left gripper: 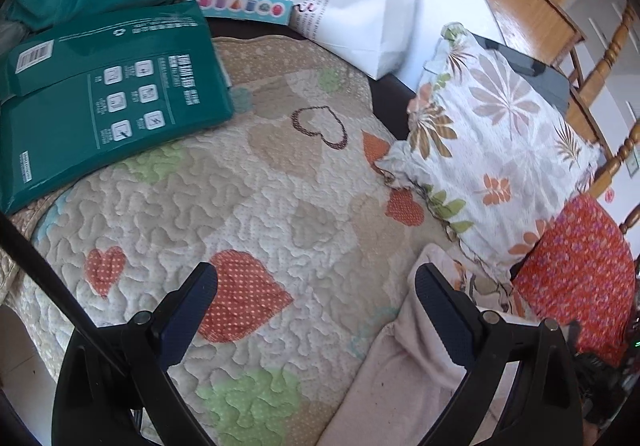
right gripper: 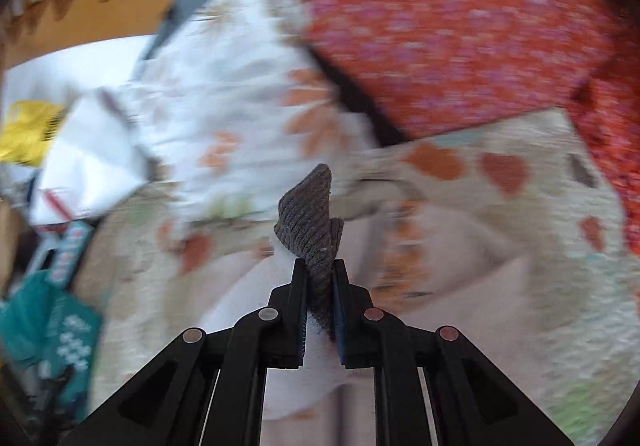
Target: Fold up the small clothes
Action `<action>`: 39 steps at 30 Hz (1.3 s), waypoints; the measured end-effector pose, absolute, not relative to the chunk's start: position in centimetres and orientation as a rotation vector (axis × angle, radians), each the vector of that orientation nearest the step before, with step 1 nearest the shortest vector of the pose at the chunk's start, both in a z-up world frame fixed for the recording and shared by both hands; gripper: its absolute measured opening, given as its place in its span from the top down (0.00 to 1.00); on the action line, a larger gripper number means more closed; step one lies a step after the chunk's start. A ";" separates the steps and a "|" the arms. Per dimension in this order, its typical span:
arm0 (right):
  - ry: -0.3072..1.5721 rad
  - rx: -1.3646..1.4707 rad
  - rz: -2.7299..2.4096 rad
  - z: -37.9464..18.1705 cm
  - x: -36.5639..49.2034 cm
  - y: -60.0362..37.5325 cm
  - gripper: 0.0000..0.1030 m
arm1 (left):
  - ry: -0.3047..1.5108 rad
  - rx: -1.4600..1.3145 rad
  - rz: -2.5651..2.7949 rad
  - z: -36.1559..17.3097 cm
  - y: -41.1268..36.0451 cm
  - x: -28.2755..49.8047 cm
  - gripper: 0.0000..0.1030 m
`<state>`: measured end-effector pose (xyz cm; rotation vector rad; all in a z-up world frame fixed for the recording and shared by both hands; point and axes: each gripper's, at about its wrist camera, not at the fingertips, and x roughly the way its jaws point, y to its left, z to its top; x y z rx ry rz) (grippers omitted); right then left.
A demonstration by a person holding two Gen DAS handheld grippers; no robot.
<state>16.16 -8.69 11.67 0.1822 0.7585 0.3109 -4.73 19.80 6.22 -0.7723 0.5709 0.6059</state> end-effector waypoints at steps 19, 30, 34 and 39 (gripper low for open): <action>0.911 -0.115 0.066 7.5 7.9 -23.8 0.44 | 0.736 -0.564 0.429 4.9 10.5 1.3 0.04; 1.023 -0.063 0.073 2.4 4.6 -26.5 0.43 | 0.817 -0.514 0.419 3.2 10.3 0.6 0.04; 1.047 -0.037 0.067 1.3 4.0 -26.8 0.43 | 0.832 -0.515 0.420 2.9 10.5 0.5 0.04; 1.055 -0.037 0.068 0.9 3.8 -26.7 0.41 | 0.856 -0.521 0.401 2.5 10.3 0.6 0.04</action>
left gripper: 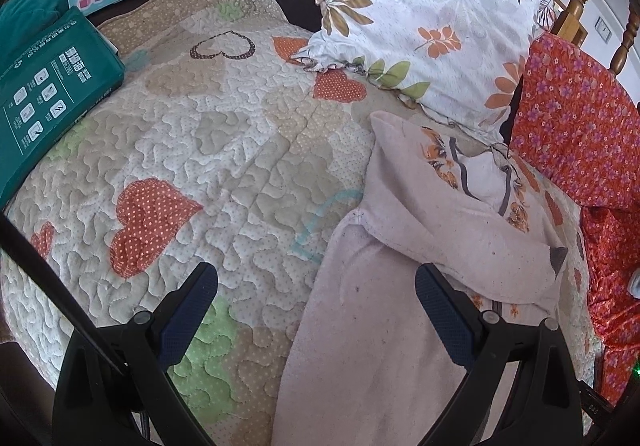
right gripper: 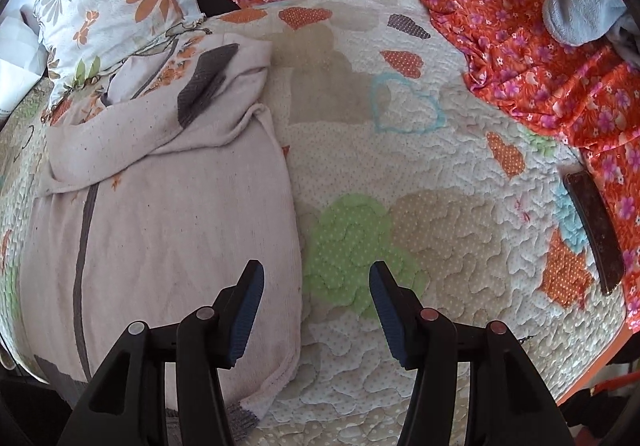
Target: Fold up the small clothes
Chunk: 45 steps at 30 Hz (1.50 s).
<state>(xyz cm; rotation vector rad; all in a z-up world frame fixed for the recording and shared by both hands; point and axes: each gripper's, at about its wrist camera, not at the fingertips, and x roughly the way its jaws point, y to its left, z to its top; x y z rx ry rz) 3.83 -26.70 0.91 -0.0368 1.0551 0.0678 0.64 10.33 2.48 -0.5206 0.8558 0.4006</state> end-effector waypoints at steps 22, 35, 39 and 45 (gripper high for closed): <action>0.959 -0.006 0.158 -3.0 4.2 -26.0 0.37 | 0.894 -0.546 0.328 1.6 9.3 6.0 0.27; 0.865 0.012 0.243 4.2 14.7 -20.2 0.62 | 0.921 -0.615 0.365 0.8 8.6 12.1 0.27; 0.947 0.092 0.234 2.5 19.4 -19.1 0.62 | 0.944 -0.587 0.354 0.7 7.9 12.2 0.27; 1.040 0.126 0.278 -0.8 22.4 -17.8 0.71 | 0.998 -0.593 0.365 0.0 8.3 12.1 0.27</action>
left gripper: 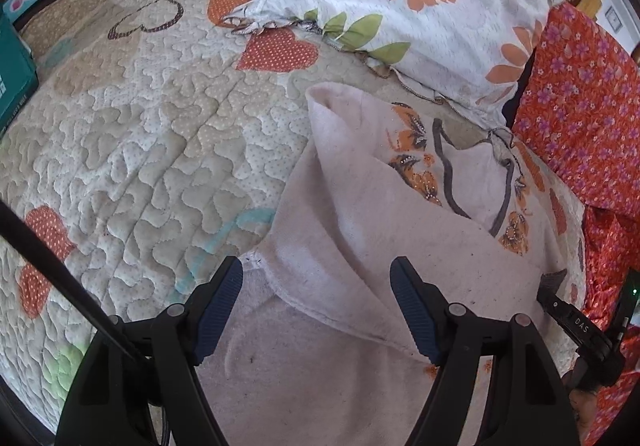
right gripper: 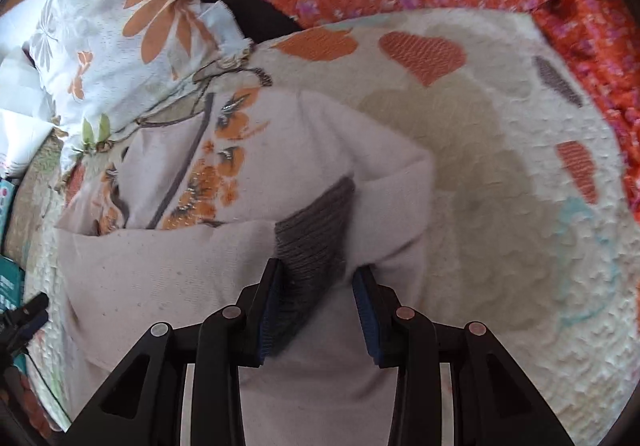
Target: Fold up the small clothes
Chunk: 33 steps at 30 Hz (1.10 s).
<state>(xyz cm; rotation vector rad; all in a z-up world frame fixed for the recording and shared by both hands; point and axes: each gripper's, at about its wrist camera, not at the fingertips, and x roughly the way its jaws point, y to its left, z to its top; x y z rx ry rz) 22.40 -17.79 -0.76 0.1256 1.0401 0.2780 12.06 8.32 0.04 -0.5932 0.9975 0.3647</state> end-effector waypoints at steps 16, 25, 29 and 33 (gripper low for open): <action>0.860 0.319 0.302 3.1 18.6 -23.2 0.64 | 0.956 -0.618 0.390 1.0 9.6 10.3 0.27; 0.975 0.134 0.369 0.5 21.8 -16.0 0.90 | 0.968 -0.571 0.393 0.8 9.3 10.2 0.27; 1.012 0.240 0.562 0.9 23.6 -13.5 0.89 | 0.979 -0.554 0.431 0.3 10.4 9.3 0.27; 0.918 0.213 0.512 3.0 22.3 -15.2 0.89 | 0.983 -0.570 0.456 0.0 11.9 8.0 0.27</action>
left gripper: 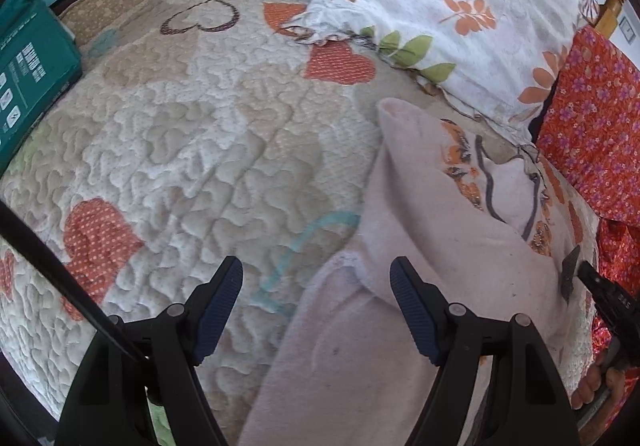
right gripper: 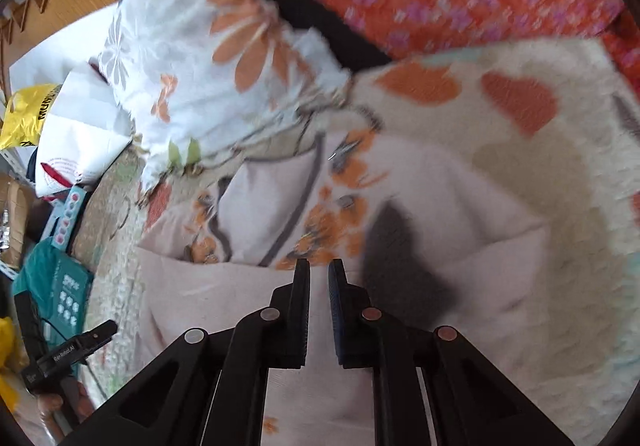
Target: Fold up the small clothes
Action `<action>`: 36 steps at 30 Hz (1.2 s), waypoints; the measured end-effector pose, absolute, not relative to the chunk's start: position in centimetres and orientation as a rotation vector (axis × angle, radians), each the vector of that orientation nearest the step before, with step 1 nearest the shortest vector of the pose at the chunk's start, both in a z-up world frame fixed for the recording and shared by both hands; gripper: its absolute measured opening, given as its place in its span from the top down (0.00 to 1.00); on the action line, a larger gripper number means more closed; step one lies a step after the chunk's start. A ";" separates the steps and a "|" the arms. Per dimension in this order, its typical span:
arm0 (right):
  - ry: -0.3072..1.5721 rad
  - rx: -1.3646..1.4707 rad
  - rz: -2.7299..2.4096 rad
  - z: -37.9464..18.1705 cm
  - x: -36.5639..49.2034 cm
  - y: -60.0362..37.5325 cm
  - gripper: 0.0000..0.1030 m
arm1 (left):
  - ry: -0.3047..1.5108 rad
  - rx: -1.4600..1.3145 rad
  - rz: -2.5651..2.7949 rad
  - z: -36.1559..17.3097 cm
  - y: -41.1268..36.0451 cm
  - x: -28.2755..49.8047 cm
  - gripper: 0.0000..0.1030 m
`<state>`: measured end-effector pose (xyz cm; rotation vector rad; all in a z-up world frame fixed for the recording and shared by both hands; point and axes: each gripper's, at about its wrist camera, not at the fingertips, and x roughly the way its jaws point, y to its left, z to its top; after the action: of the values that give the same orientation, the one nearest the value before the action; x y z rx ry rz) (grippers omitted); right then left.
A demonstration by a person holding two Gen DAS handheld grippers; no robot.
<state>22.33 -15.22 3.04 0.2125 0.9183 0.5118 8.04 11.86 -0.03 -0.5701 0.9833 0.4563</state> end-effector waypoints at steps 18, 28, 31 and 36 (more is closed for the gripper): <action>0.931 0.189 0.305 1.8 20.7 -18.0 0.93 | 0.958 -0.633 0.440 0.5 12.6 6.7 0.27; 0.964 0.191 0.175 2.3 14.9 -22.8 0.86 | 0.950 -0.606 0.401 1.1 12.0 6.0 0.27; 0.986 0.172 0.179 1.8 11.3 -24.2 0.77 | 0.942 -0.593 0.400 1.0 11.6 5.5 0.27; 1.026 0.205 0.178 0.2 4.6 -27.3 0.70 | 0.968 -0.548 0.372 0.1 10.0 4.9 0.27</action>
<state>4.58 -27.34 0.19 0.2050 1.0256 0.1775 4.94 9.97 0.10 -0.5479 0.9676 0.3722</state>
